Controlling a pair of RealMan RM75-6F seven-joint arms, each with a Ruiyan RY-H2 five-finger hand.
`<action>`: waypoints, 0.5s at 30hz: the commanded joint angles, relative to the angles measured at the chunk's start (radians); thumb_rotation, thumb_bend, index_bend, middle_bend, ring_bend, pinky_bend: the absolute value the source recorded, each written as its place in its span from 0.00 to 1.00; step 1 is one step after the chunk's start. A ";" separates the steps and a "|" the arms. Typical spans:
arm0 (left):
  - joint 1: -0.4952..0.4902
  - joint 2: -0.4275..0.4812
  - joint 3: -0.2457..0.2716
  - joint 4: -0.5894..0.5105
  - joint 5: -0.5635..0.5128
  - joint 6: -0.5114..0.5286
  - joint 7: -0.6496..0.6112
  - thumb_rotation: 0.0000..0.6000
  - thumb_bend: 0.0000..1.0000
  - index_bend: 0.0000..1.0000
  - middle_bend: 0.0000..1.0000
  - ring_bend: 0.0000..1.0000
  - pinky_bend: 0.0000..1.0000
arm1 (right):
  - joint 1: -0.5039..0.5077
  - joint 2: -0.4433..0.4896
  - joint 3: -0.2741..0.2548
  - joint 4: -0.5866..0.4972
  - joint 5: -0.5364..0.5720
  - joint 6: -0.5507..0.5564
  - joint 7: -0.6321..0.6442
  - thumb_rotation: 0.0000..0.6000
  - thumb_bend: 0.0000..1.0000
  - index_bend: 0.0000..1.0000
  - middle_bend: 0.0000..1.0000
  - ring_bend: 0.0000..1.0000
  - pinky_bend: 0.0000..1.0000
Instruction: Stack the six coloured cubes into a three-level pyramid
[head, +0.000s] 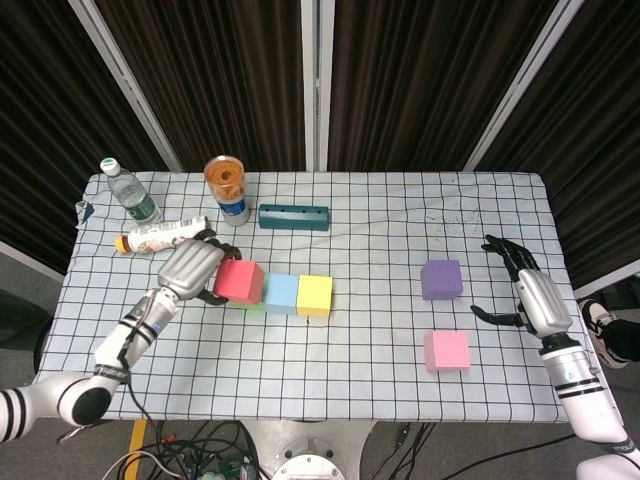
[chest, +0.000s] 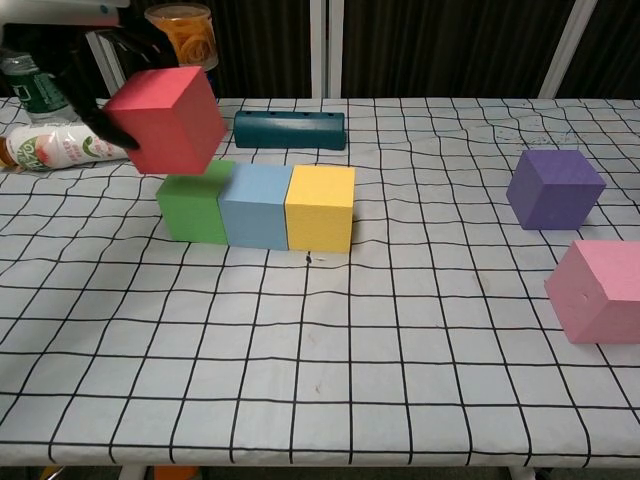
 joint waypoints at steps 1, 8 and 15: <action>-0.070 -0.041 -0.010 0.038 -0.073 -0.038 0.063 1.00 0.12 0.43 0.49 0.35 0.17 | -0.002 0.003 0.000 -0.004 0.001 0.002 -0.003 1.00 0.10 0.00 0.15 0.00 0.00; -0.156 -0.081 0.011 0.067 -0.207 -0.036 0.143 1.00 0.12 0.42 0.49 0.35 0.17 | -0.007 0.009 0.001 -0.014 0.005 0.005 -0.012 1.00 0.10 0.00 0.15 0.00 0.00; -0.207 -0.104 0.045 0.054 -0.324 0.011 0.216 1.00 0.12 0.42 0.48 0.35 0.17 | -0.006 0.011 0.004 -0.012 0.007 0.001 -0.008 1.00 0.10 0.00 0.15 0.00 0.00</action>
